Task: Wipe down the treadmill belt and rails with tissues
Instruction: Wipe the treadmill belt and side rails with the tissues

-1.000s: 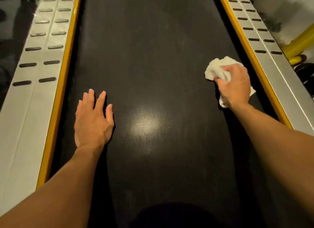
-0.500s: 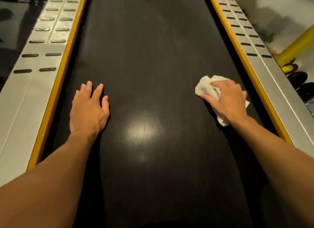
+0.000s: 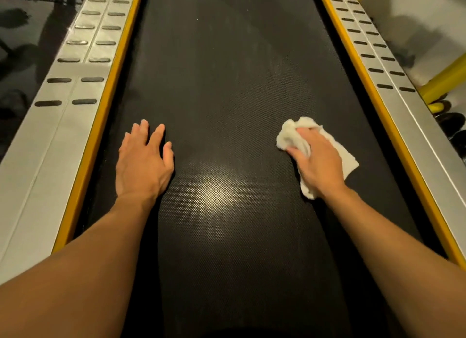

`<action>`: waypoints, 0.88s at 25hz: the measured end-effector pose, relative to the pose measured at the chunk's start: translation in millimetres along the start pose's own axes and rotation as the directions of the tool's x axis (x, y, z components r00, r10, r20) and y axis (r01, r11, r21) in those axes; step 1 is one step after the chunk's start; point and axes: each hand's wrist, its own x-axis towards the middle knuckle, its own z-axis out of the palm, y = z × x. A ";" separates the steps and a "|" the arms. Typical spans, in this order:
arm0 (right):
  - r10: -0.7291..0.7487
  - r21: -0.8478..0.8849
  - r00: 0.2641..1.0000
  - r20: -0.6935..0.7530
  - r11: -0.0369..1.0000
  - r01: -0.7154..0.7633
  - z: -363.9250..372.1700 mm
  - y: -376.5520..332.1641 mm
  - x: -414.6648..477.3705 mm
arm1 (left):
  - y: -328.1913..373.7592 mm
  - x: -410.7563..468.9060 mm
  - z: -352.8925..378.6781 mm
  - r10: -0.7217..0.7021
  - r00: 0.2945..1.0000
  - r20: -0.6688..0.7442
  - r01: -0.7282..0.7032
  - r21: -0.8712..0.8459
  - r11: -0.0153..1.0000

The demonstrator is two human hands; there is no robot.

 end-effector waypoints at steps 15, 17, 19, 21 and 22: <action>-0.085 -0.019 0.995 0.043 0.996 0.086 69.4 -90.9 22.2 | -2.6 1.6 1.4 0.001 1.000 0.004 -0.001 -0.010 1.000; -0.179 0.026 0.980 0.087 0.984 0.178 64.1 -94.3 -11.2 | -1.9 2.5 2.2 0.005 1.000 0.005 -0.005 -0.004 1.000; -0.266 0.075 0.956 0.126 0.963 0.258 51.6 -82.8 -45.6 | -2.9 2.5 2.9 0.001 1.000 0.004 -0.001 0.006 1.000; -0.263 0.084 0.955 0.139 0.964 0.253 53.2 -79.4 -31.2 | -4.6 1.9 3.6 0.002 1.000 -0.002 -0.002 0.011 1.000; -0.207 0.056 0.969 0.132 0.978 0.201 62.2 -83.9 -11.6 | -4.3 1.7 4.1 0.005 1.000 -0.004 -0.005 0.011 1.000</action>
